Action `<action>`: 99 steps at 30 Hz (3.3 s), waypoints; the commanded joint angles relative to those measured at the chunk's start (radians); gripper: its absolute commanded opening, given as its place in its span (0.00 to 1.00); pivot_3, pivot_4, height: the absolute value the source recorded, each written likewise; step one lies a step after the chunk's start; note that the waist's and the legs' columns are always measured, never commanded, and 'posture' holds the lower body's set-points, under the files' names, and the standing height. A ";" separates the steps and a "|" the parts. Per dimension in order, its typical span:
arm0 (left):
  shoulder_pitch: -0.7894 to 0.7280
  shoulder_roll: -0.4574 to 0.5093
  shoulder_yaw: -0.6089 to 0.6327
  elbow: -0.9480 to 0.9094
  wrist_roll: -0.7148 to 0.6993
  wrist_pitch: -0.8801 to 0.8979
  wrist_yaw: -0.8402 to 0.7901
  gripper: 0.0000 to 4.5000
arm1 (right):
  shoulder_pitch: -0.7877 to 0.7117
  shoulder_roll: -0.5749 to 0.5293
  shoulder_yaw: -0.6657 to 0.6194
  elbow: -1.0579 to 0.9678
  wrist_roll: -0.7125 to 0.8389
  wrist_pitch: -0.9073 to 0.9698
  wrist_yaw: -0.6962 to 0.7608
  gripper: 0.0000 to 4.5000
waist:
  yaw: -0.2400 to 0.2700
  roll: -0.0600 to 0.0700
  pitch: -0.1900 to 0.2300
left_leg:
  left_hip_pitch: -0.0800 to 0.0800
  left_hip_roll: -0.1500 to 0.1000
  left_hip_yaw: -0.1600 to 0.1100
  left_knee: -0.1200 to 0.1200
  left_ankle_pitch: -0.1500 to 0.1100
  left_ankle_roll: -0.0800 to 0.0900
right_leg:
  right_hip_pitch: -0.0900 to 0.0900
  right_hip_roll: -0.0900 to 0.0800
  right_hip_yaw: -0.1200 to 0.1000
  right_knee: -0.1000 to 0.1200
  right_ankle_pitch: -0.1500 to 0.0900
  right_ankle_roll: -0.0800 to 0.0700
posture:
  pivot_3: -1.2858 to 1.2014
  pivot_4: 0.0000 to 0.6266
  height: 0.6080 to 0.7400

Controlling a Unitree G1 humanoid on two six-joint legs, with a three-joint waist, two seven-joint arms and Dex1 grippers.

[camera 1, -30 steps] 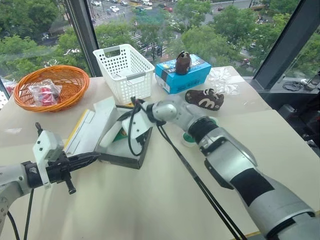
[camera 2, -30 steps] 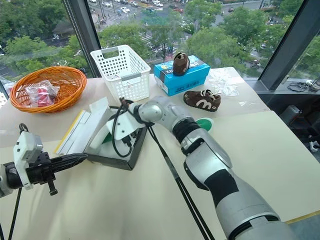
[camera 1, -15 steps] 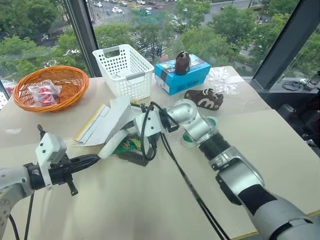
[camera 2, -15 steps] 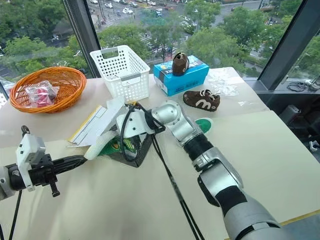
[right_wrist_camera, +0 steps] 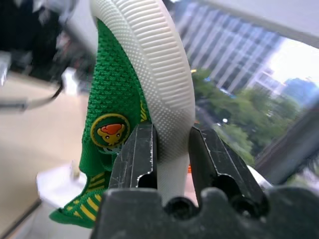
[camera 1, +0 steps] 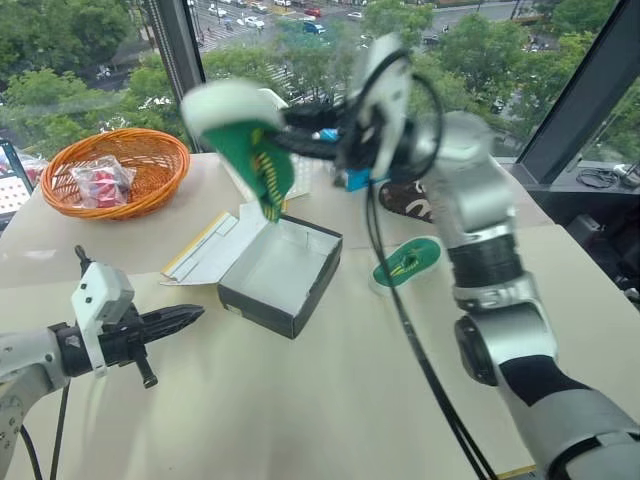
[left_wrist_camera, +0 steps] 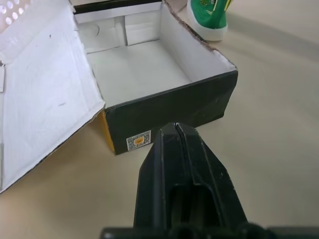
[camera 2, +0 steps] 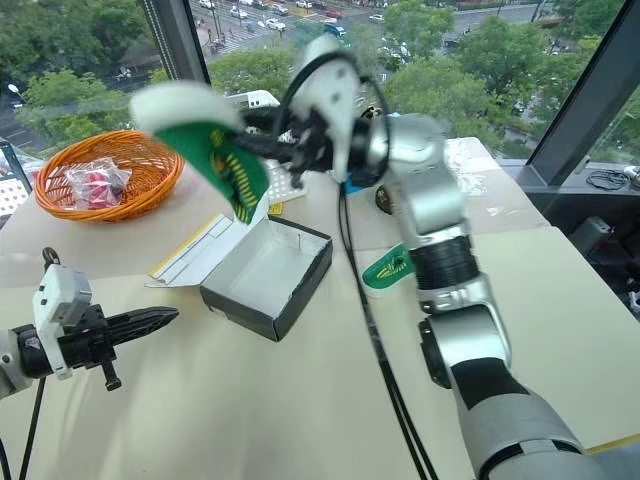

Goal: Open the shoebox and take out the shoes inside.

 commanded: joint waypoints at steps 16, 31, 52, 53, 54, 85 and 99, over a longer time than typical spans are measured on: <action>-0.098 0.003 -0.127 0.089 0.021 -0.062 -0.048 0.00 | 0.244 0.302 -1.027 -0.612 0.737 1.215 -1.169 0.22 | -0.004 0.003 0.001 | 0.001 0.000 0.002 0.000 0.002 0.000 | 0.000 0.003 0.005 0.002 0.000 0.001 | 0.52 0.24 0.93; -0.159 0.006 -0.180 0.128 0.032 -0.065 -0.080 0.00 | 0.873 0.187 -0.872 -0.563 1.483 0.755 -1.695 0.22 | -0.009 0.004 0.001 | 0.000 -0.003 0.004 -0.001 -0.001 0.005 | 0.002 0.001 0.008 -0.003 -0.001 0.008 | 0.52 0.24 0.93; -0.114 -0.004 -0.146 0.076 0.027 -0.053 -0.044 0.00 | 0.908 -0.045 -0.472 -0.129 1.294 0.511 -1.374 0.22 | -0.022 0.007 0.003 | 0.011 0.001 0.004 -0.004 -0.003 0.009 | 0.016 0.016 0.034 -0.015 -0.004 0.019 | 0.52 0.24 0.93; -0.109 -0.003 -0.141 0.073 0.025 -0.053 -0.043 0.00 | 0.907 -0.047 -0.466 -0.121 1.284 0.514 -1.368 0.22 | -0.023 0.007 0.003 | 0.011 0.000 0.004 -0.004 -0.003 0.010 | 0.016 0.015 0.035 -0.016 -0.004 0.020 | 0.52 0.24 0.93; -0.104 -0.003 -0.136 0.069 0.022 -0.051 -0.042 0.00 | 0.905 -0.045 -0.465 -0.115 1.280 0.510 -1.366 0.22 | -0.025 0.006 0.002 | 0.011 0.000 0.005 -0.003 -0.004 0.011 | 0.016 0.015 0.036 -0.016 -0.003 0.021 | 0.52 0.24 0.93; -0.016 -0.263 0.014 0.178 0.152 -0.186 0.283 0.00 | 1.243 -0.473 -0.460 -0.629 0.750 0.445 -0.906 0.98 | 0.000 0.007 0.000 | 0.010 -0.002 0.013 -0.002 -0.010 0.017 | 0.018 0.016 0.042 -0.016 -0.006 0.028 | 0.52 0.24 0.93; 0.112 -0.654 -0.033 0.216 0.404 -0.468 0.686 0.00 | 1.452 -0.207 0.029 -0.715 -0.329 0.023 -1.266 0.98 | 0.024 -0.003 -0.009 | 0.012 -0.004 0.014 0.000 -0.014 0.020 | 0.016 0.011 0.041 -0.017 -0.008 0.031 | 0.52 0.24 0.93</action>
